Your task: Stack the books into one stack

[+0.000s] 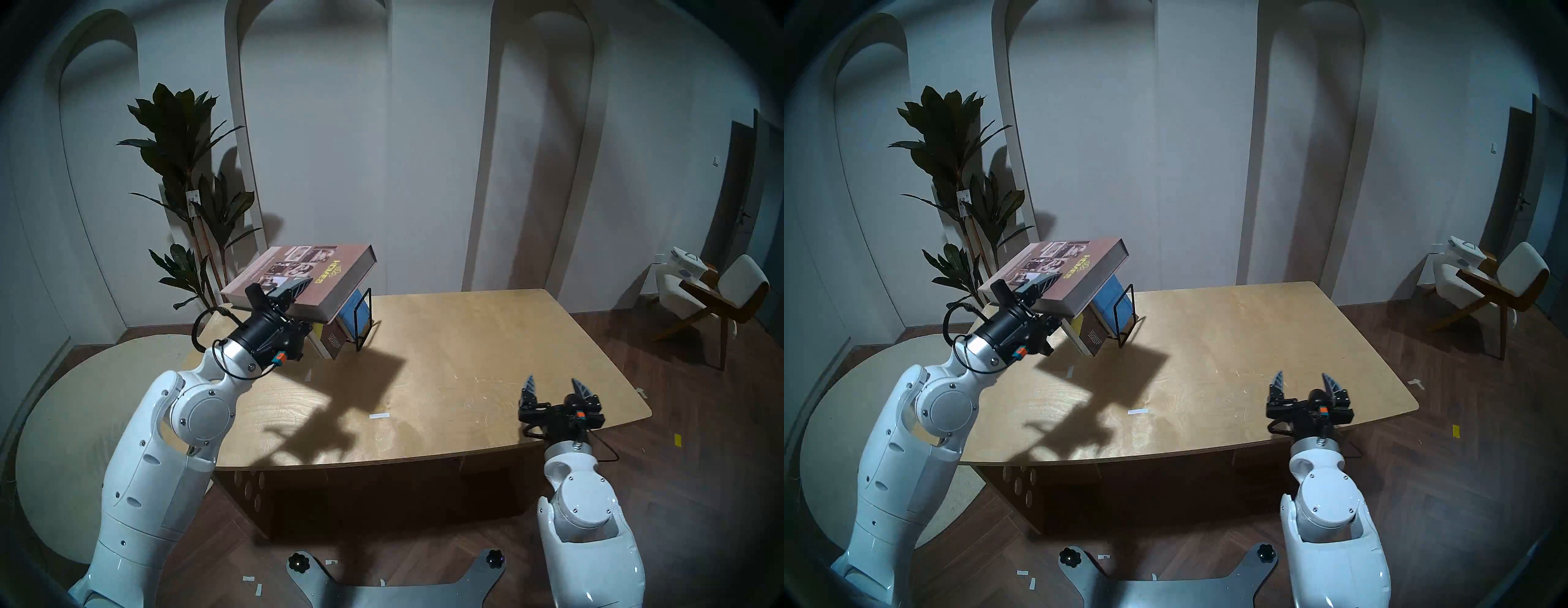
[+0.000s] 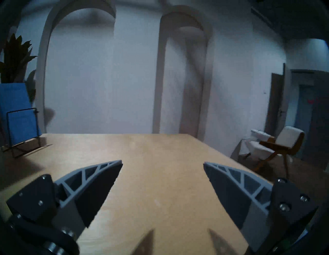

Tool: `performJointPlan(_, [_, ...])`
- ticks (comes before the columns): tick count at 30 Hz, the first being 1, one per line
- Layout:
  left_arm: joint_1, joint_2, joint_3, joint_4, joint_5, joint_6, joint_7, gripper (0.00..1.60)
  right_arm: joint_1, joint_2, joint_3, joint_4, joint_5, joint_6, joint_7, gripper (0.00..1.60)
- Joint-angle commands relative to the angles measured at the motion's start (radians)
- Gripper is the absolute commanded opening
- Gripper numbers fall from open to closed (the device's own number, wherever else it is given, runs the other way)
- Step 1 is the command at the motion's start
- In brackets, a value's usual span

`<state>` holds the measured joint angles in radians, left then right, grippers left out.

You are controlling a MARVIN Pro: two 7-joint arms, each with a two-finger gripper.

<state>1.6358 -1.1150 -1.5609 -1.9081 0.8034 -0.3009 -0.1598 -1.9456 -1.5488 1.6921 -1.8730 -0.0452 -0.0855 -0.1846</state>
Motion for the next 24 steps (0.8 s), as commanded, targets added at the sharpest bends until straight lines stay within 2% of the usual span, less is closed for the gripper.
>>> performJointPlan(1, [0.101, -0.027, -0.004, -0.059, 0.136, 0.019, 0.117, 0.0, -0.01, -0.004, 0.032, -0.078, -0.057, -0.012, -0.07, 1.6])
performJointPlan(2, [0.116, -0.032, -0.003, -0.061, 0.162, 0.029, 0.147, 0.0, -0.003, -0.004, 0.038, -0.08, -0.059, -0.014, -0.078, 1.6])
performJointPlan(3, [0.121, -0.04, -0.008, -0.063, 0.172, 0.03, 0.142, 0.0, 0.003, 0.0, 0.045, -0.085, -0.055, -0.009, -0.077, 1.6])
performJointPlan(5, [0.138, -0.045, -0.006, -0.057, 0.173, 0.042, 0.169, 0.0, 0.018, 0.009, 0.061, -0.09, -0.07, -0.007, -0.095, 1.6])
performJointPlan(7, [0.168, -0.032, 0.012, -0.05, 0.198, 0.021, 0.177, 0.0, 0.038, 0.02, 0.089, -0.094, -0.069, -0.003, -0.104, 1.6])
performJointPlan(10, [0.185, -0.034, 0.021, -0.047, 0.21, 0.018, 0.186, 0.0, 0.043, 0.032, 0.099, -0.099, -0.074, 0.0, -0.101, 1.6])
performJointPlan(11, [0.191, -0.031, 0.029, -0.043, 0.219, 0.009, 0.196, 0.0, 0.046, 0.036, 0.107, -0.106, -0.054, 0.013, -0.087, 1.6])
performJointPlan(18, [0.186, -0.035, 0.073, -0.003, 0.218, -0.011, 0.179, 0.0, 0.066, 0.049, 0.154, -0.173, -0.01, -0.004, -0.075, 1.6])
performJointPlan(24, [0.191, -0.017, 0.108, 0.021, 0.241, -0.044, 0.169, 0.0, 0.065, 0.049, 0.182, -0.205, 0.02, 0.015, -0.067, 1.6])
